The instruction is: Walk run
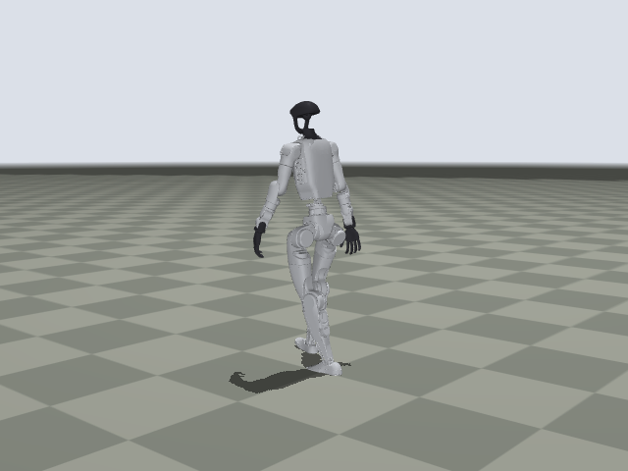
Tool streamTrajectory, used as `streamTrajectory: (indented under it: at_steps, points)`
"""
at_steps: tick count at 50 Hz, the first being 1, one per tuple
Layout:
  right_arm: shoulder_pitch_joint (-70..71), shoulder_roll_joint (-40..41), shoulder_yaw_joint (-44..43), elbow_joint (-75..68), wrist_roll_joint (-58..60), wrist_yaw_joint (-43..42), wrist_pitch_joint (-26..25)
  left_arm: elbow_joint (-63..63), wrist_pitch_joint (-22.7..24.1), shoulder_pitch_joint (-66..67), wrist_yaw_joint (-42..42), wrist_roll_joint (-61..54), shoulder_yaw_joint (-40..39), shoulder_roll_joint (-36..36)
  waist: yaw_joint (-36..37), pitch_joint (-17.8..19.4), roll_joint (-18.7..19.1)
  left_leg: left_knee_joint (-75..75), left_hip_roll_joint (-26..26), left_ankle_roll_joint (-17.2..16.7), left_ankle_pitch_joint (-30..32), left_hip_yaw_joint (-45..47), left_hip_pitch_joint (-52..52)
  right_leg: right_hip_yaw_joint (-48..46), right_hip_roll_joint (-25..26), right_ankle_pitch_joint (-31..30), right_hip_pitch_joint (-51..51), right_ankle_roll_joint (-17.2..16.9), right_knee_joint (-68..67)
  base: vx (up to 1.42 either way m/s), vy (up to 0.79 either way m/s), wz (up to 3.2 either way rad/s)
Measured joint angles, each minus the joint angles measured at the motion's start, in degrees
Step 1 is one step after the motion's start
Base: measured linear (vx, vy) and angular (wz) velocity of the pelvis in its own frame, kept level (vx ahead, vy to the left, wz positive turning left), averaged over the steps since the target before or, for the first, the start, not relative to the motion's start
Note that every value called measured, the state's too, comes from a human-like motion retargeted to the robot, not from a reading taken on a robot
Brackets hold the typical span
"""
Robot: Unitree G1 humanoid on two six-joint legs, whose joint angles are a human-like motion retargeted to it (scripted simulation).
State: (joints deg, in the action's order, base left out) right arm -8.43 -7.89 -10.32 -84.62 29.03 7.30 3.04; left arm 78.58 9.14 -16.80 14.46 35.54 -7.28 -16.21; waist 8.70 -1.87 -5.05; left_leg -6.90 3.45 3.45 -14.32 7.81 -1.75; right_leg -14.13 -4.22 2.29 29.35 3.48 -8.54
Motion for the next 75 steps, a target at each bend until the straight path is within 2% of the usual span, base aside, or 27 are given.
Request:
streamTrajectory:
  at_steps: [3,5,8,10,12,15,18,22,27,31,33,35,37,39,40,43,45,48,50,53,57,60,63,67,71,73,75]
  points:
    - [0.95,-0.04,0.98,0.18,-0.86,0.31,0.22,0.52,0.01,1.51,0.15,-0.36,-0.77,0.36,-1.60,-0.38,-0.10,-1.04,0.39,-1.45,-0.09,-0.41,-2.12,-1.18,-1.23,-4.39,-0.55,0.22,-4.13,0.79,-0.11,0.25]
    - [1.37,-0.07,1.22,0.33,-0.55,0.82,0.31,1.11,-0.40,3.79,0.02,0.30,-1.12,0.83,-2.86,-0.94,0.77,-2.55,-0.57,-3.27,2.54,-0.80,-3.54,0.53,-0.50,-4.10,-0.89,1.10,-7.60,0.79,-0.08,0.57]
    - [2.44,0.37,1.48,0.82,0.06,0.33,0.36,1.71,-0.76,8.17,-1.21,2.81,-3.10,2.19,-3.99,-1.41,0.73,-8.32,-2.17,-6.31,11.88,1.96,-3.38,2.72,-0.81,0.20,-3.58,0.62,-9.90,0.75,-0.09,0.41]
    - [2.85,0.74,1.98,1.12,-0.73,-0.71,0.64,2.30,-0.86,11.28,-1.77,4.63,-4.21,2.84,-3.51,-1.45,-1.17,-15.10,-3.23,-6.12,19.51,6.62,-2.23,-0.89,-3.91,2.08,-7.87,0.72,-8.34,0.77,-0.11,0.16]
    - [3.18,0.94,2.09,1.72,-1.82,-1.35,0.91,2.90,-0.99,13.92,-2.39,5.76,-4.02,3.07,-1.64,-0.59,-3.13,-24.32,-1.95,-6.21,24.52,6.51,0.83,0.20,-5.43,3.43,-11.33,0.24,-7.25,0.76,-0.10,0.19]
    - [4.84,0.37,2.86,2.32,-2.10,-0.72,0.99,4.23,-1.40,16.99,-3.77,6.75,-4.48,3.34,0.11,0.62,-5.52,-37.70,-3.80,-4.51,19.25,9.67,6.50,1.37,-7.60,5.59,-15.38,-0.69,-6.48,0.69,-0.05,0.39]
    - [8.19,-0.77,4.02,1.91,-0.41,-0.84,0.28,6.43,-2.38,19.36,-4.51,6.94,-5.87,3.61,1.60,1.46,-5.05,-40.47,-6.95,-3.18,15.07,12.33,12.24,-0.16,-6.92,6.72,-19.72,-0.95,-4.09,0.55,-0.01,0.14]
    - [11.82,-1.39,5.07,2.51,0.63,-1.23,-0.25,9.47,-4.06,22.23,-5.62,7.74,-7.98,4.00,3.89,1.45,-2.91,-33.34,-7.49,-5.78,11.32,10.31,20.30,-2.08,-3.88,7.76,-24.85,-1.43,-0.37,0.51,0.02,-0.02]
    - [13.53,-1.50,5.06,5.98,0.37,-1.11,1.38,13.43,-6.51,23.77,-6.30,8.17,-8.95,3.89,6.99,2.31,-0.08,-14.53,-5.80,-6.02,10.29,6.48,26.77,-2.59,0.70,9.70,-31.74,-2.52,3.27,0.59,0.06,0.01]
    - [13.87,-1.67,5.87,7.51,0.75,-1.54,2.19,14.50,-7.74,23.98,-5.24,8.53,-9.83,4.09,9.33,2.53,0.10,-4.94,-3.40,-6.88,10.16,-0.23,30.73,-2.78,1.33,10.80,-35.97,-4.41,5.09,0.60,0.10,-0.30]
    - [13.61,-1.73,6.47,7.61,1.35,-1.21,2.57,14.17,-7.86,24.11,-4.70,8.64,-10.09,4.16,10.58,2.41,-0.25,-3.96,-3.14,-6.58,10.86,-1.20,31.73,-1.85,0.97,11.22,-37.64,-5.91,4.92,0.66,0.15,-0.54]
    - [13.10,-1.82,6.62,7.23,2.30,-0.46,2.88,13.40,-7.85,24.11,-4.48,8.92,-10.31,4.33,11.71,2.03,-0.41,-6.04,-3.14,-4.81,12.93,-1.20,31.73,-0.38,0.61,11.11,-38.71,-7.80,3.82,0.60,0.16,-0.62]
    - [12.15,-2.08,6.37,6.44,3.56,0.55,2.95,12.56,-7.72,24.22,-4.23,9.06,-10.32,4.65,13.12,1.24,-0.01,-8.78,-4.43,-3.10,14.85,3.23,31.08,1.19,0.40,9.42,-39.59,-10.06,2.01,0.56,0.17,-0.81]
    - [10.98,-1.99,6.34,5.34,5.03,0.95,2.92,12.01,-7.72,24.26,-3.93,8.66,-10.63,4.84,13.42,0.55,0.49,-11.09,-5.61,-2.97,15.82,1.57,30.48,1.74,-0.20,5.83,-40.20,-12.19,-0.94,0.92,0.32,-0.80]
    - [10.39,-1.76,6.53,4.69,5.74,0.81,2.81,11.78,-7.82,24.12,-3.78,8.29,-11.01,4.92,12.94,0.13,0.59,-12.85,-6.03,-2.50,14.95,1.04,30.34,1.52,-0.77,3.19,-40.07,-13.23,-3.06,0.89,0.28,-0.52]
    - [8.16,-1.03,6.21,2.76,5.08,-1.55,2.01,10.68,-7.90,22.99,-2.93,7.01,-9.86,4.53,10.97,-1.49,2.78,-12.51,-7.83,-0.96,11.35,0.10,26.09,-0.86,-1.16,-8.72,-36.85,-13.37,-14.19,0.74,0.22,-0.23]
    - [6.73,-1.02,6.05,2.00,3.23,-2.53,1.50,9.40,-7.38,21.68,-2.04,6.23,-8.05,3.90,10.47,-2.02,4.03,-10.99,-8.98,-0.46,9.84,0.20,22.97,-1.23,-1.15,-14.61,-32.48,-13.22,-25.06,0.69,0.22,-0.38]
    - [5.88,-1.09,5.70,2.04,2.51,-2.14,1.43,7.08,-6.42,18.19,-1.80,5.37,-6.52,2.44,10.20,-1.74,4.40,-9.89,-10.10,-0.15,7.46,2.48,19.79,-2.47,-4.42,-9.55,-23.97,-11.46,-38.55,0.56,0.16,-0.67]
    - [5.34,-1.06,4.93,1.80,2.83,-1.84,1.41,5.57,-5.60,15.44,-2.61,4.54,-5.06,1.44,8.81,-1.21,3.87,-7.85,-8.84,0.33,6.87,3.12,17.42,-2.79,-5.97,-6.72,-17.81,-11.00,-43.18,0.32,0.07,-0.10]
    - [3.98,-1.12,4.00,1.19,2.77,-1.83,1.14,3.84,-4.02,11.63,-3.30,3.34,-2.87,0.39,5.99,-0.93,3.38,-5.37,-6.80,1.04,6.47,2.20,14.67,-5.51,-6.60,-3.21,-11.79,-9.40,-40.01,0.53,0.13,0.45]
    - [1.88,-1.02,2.86,0.73,2.85,-1.39,1.07,1.67,-2.44,7.00,-1.38,2.48,-1.19,-0.49,2.46,-0.57,1.79,-2.66,-3.38,1.46,5.42,0.53,11.08,-5.77,-4.76,-0.55,-6.59,-6.75,-23.69,0.41,0.05,0.59]
    - [0.80,-0.60,2.04,0.03,2.73,-1.26,0.81,-0.03,-1.46,4.08,0.02,1.94,-0.60,-1.04,0.31,0.42,-0.23,-1.17,-0.41,1.54,3.86,-0.23,7.52,-1.94,-2.96,0.02,-4.11,-5.05,-8.86,0.63,0.00,0.56]
    - [-0.10,-0.01,1.29,-0.78,2.01,-0.75,0.54,-1.04,-0.70,2.47,0.33,1.50,0.11,-1.32,0.04,0.54,-0.34,-0.08,-0.57,0.88,2.22,0.03,4.11,1.97,-0.17,2.96,-1.65,-2.41,-0.43,0.64,-0.03,0.26]
    - [0.15,-0.19,0.62,-1.33,1.65,0.31,0.16,-1.49,-0.25,2.49,-0.05,1.31,-0.25,-0.14,0.13,0.50,-0.09,-0.10,-0.62,-0.26,0.03,0.38,0.82,-0.38,0.02,2.99,0.27,-1.07,-0.72,0.71,-0.06,0.09]
    - [0.55,-0.49,0.81,-0.76,2.08,0.22,0.33,0.52,-0.58,4.94,0.43,1.65,-0.92,0.47,-2.73,-0.90,0.25,-1.43,-0.55,-2.31,-0.64,-0.68,-1.38,-4.15,-2.16,-1.15,-0.72,0.02,-5.41,0.70,-0.08,0.50]
    - [0.49,-0.43,0.36,-0.61,2.19,0.31,0.46,1.51,-1.28,7.08,0.75,3.46,-1.06,0.71,-3.29,-1.31,0.64,-2.86,-0.90,-3.85,1.60,-1.25,-2.82,-1.80,-1.63,-2.33,-1.48,0.95,-7.71,0.76,-0.10,0.58]
    - [0.88,-0.26,-0.35,-0.83,2.02,0.43,0.21,2.25,-1.87,9.86,0.10,6.23,-1.81,1.47,-3.45,-1.36,1.13,-6.16,-1.67,-5.99,6.82,-1.29,-3.41,1.70,-0.71,-0.35,-2.82,1.04,-10.03,0.78,-0.08,0.53]
